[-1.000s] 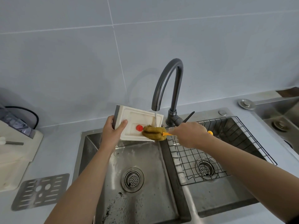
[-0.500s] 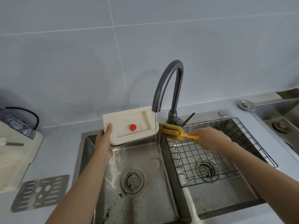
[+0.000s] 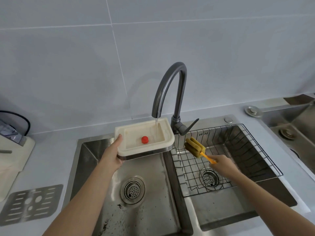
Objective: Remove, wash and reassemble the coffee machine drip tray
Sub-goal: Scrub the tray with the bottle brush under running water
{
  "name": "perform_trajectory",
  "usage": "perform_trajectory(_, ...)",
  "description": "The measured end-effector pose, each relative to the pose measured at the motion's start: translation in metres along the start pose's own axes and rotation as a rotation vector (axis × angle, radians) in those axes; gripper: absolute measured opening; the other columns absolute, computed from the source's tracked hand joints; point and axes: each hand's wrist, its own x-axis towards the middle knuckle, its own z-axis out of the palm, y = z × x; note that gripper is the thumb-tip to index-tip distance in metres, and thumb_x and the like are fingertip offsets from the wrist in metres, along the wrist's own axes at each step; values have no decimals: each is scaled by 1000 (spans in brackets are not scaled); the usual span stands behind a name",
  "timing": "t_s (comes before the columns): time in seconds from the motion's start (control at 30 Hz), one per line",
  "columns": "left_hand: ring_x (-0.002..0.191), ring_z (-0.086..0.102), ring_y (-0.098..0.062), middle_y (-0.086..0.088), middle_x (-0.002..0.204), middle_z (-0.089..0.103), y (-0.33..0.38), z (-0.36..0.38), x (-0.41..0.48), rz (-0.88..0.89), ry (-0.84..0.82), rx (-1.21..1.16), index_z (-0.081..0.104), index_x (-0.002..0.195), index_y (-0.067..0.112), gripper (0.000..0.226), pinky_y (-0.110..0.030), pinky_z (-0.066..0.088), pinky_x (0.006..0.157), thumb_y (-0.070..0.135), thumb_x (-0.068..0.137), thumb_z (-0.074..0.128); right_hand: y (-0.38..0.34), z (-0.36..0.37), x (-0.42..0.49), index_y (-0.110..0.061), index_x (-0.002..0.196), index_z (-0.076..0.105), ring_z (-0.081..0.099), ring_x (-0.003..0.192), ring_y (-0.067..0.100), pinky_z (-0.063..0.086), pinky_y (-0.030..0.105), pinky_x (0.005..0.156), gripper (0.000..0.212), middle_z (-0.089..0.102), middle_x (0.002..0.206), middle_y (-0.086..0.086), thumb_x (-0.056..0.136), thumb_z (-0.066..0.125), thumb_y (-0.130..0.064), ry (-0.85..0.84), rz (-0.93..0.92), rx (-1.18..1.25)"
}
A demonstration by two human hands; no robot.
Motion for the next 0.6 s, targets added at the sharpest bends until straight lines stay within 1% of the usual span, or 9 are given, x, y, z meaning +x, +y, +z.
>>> perform_trajectory(0.03,76,61,-18,1,57,71,0,2,-2,-2,-4,4,58,84,15,15,-27,56,49,29,90,55,1,7,3,-16,132,50,40,48,7,35,14,42,42,56,74,1,91,49,-8,13,15,25)
perform_trajectory(0.13,79,60,-21,-6,83,66,0,4,-5,-6,-8,16,57,85,14,15,-38,51,73,28,90,54,1,28,12,-15,133,50,41,49,9,35,18,44,44,55,72,1,90,50,-7,35,56,125)
perform_trajectory(0.2,80,60,-21,-7,87,64,1,2,-5,-1,0,44,57,86,14,16,-41,48,79,29,90,54,-2,41,17,-15,133,49,39,48,9,33,19,44,44,51,66,1,90,50,-6,33,75,177)
perform_trajectory(0.33,81,60,-22,-6,82,68,2,-1,-4,10,3,55,58,86,15,16,-41,49,77,30,89,55,-6,64,25,-15,136,45,41,48,9,35,18,43,47,52,67,0,90,50,-8,37,102,238)
perform_trajectory(0.37,81,60,-22,-6,85,66,2,-2,-4,12,8,56,57,86,15,16,-40,49,77,30,89,55,-7,69,27,-15,137,44,42,48,9,37,19,44,48,55,72,2,90,50,-8,39,109,241)
perform_trajectory(0.47,80,60,-21,-7,88,63,1,-2,-5,14,18,52,57,86,15,15,-39,48,77,29,89,54,-7,80,32,-17,140,39,46,52,10,44,24,52,50,62,100,10,91,49,-11,36,133,236)
perform_trajectory(0.5,80,60,-21,-6,88,63,1,-2,-5,16,18,48,57,86,15,15,-38,48,77,29,90,54,-6,82,33,-17,141,37,47,54,10,45,25,54,50,61,100,10,92,49,-11,28,139,234)
perform_trajectory(0.57,79,59,-20,-6,87,63,0,0,-6,17,18,43,57,85,15,15,-36,48,76,28,90,53,-4,87,35,-17,141,36,48,57,12,50,29,59,50,55,90,7,93,47,-10,-1,150,242)
perform_trajectory(0.6,79,59,-20,-6,87,62,0,1,-6,18,17,43,57,84,15,15,-36,48,76,28,91,53,-3,89,36,-17,141,35,48,60,13,52,32,63,51,54,91,8,93,47,-8,-15,155,249)
